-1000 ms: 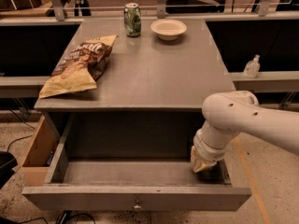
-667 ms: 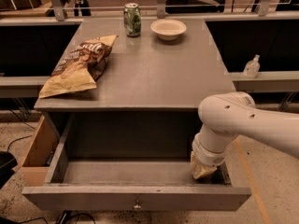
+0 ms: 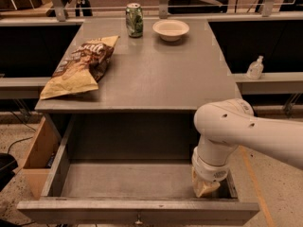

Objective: Open top drawer

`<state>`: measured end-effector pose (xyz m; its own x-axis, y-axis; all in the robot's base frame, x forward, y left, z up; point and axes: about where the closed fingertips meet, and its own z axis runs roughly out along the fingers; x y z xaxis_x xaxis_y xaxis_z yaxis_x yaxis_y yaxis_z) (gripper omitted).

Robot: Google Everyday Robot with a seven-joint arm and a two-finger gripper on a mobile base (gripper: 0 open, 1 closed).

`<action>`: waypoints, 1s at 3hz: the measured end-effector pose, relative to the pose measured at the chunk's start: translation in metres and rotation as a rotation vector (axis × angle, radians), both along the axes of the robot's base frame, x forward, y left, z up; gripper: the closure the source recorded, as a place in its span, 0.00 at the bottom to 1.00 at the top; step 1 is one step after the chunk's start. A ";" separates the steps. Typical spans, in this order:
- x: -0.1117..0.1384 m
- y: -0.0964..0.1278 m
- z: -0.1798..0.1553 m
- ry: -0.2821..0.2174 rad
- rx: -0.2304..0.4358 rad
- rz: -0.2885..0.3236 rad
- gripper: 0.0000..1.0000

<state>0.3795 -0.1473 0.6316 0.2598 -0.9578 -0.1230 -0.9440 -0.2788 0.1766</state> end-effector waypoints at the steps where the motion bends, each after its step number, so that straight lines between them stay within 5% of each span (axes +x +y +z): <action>1: -0.027 0.011 -0.003 0.071 0.022 0.018 1.00; 3: -0.053 0.028 -0.002 0.151 0.065 0.103 1.00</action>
Offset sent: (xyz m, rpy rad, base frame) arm -0.0775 0.0413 -0.0061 0.0840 0.2319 0.1277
